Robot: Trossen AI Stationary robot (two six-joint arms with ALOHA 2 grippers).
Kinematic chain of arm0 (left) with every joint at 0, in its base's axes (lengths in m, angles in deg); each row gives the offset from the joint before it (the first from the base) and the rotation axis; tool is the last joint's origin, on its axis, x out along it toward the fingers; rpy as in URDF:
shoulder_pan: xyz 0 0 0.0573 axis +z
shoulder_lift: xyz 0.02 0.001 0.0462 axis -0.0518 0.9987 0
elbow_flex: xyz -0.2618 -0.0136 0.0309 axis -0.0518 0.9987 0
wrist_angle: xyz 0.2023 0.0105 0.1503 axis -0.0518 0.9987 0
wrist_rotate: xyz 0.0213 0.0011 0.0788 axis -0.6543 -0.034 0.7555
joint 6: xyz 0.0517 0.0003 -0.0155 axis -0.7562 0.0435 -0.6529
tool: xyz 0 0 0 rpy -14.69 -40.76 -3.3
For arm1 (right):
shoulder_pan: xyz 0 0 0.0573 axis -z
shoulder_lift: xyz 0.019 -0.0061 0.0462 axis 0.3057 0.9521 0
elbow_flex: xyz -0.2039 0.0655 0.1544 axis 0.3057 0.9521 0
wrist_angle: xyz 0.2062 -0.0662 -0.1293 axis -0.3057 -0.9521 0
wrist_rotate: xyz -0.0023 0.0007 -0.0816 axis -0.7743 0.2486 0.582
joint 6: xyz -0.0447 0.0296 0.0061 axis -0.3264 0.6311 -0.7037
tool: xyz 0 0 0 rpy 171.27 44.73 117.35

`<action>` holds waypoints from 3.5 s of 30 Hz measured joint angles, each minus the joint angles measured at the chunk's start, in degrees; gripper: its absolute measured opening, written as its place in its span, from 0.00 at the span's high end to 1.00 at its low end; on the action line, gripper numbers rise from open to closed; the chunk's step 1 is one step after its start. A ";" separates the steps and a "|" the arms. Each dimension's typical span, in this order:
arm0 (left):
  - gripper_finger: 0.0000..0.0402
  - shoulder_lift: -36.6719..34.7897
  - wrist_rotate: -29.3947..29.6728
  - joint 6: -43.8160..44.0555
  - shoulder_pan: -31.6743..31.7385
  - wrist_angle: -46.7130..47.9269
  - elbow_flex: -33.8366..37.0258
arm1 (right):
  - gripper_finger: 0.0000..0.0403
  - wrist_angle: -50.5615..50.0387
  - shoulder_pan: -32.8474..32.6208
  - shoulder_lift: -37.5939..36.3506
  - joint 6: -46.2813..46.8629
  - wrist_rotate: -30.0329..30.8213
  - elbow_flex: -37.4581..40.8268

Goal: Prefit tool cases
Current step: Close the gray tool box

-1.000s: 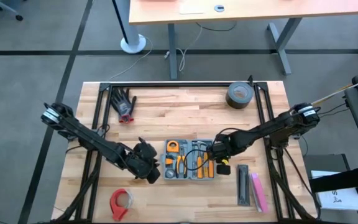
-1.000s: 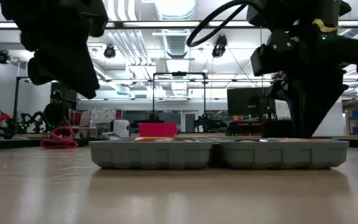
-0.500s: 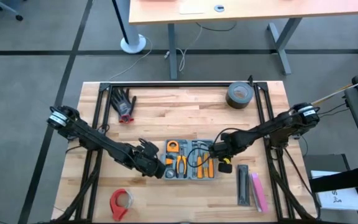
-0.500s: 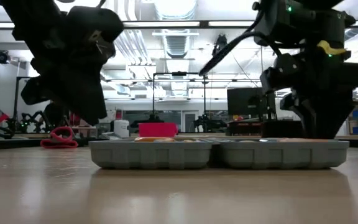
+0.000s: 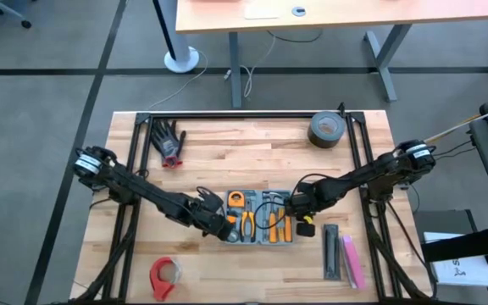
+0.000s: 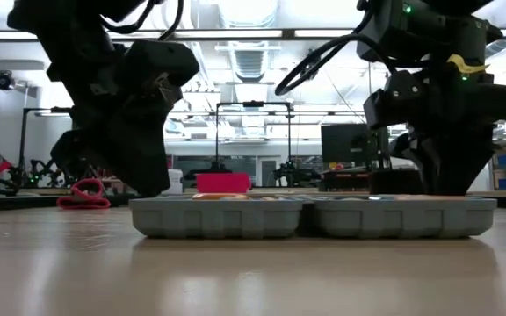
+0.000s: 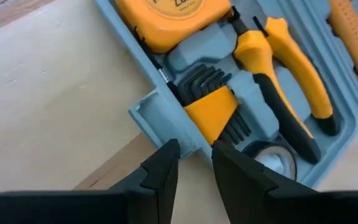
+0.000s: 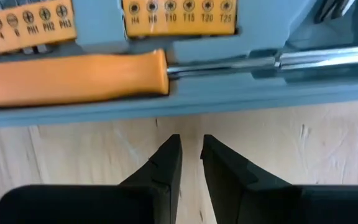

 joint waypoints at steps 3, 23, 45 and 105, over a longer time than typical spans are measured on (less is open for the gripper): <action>0.74 -1.25 -1.30 -0.45 0.03 0.99 0.00 | 0.87 -0.77 0.00 0.00 -0.11 -0.26 0.13; 0.74 -3.81 -5.53 0.91 1.54 -11.00 8.68 | 0.88 3.42 0.22 -0.02 -0.56 -1.66 2.51; 0.74 -4.64 -2.20 2.14 3.30 -13.41 10.49 | 0.88 7.27 0.50 0.13 -1.54 -1.14 2.51; 0.93 -11.48 -2.79 -2.52 9.17 -8.64 10.56 | 0.80 11.97 3.06 0.15 2.99 2.79 2.43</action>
